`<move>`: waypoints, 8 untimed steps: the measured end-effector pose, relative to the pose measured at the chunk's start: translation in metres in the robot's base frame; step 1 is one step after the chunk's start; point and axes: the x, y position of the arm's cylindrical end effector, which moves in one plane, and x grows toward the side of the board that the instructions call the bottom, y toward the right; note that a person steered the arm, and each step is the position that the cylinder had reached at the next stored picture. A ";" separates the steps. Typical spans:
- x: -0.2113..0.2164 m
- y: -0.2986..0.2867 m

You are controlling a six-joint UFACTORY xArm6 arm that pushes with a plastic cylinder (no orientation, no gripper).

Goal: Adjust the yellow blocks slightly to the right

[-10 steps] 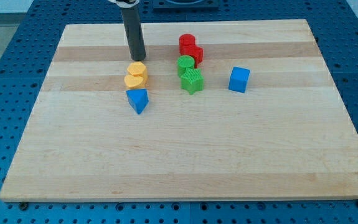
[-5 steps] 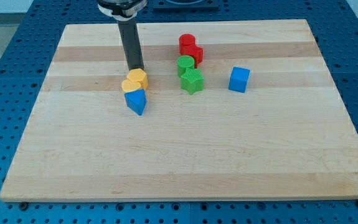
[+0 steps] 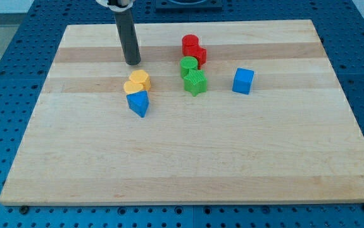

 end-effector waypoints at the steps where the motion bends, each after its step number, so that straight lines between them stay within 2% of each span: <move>1: 0.013 -0.009; 4: 0.102 -0.023; 5: 0.108 -0.023; 8: 0.091 -0.011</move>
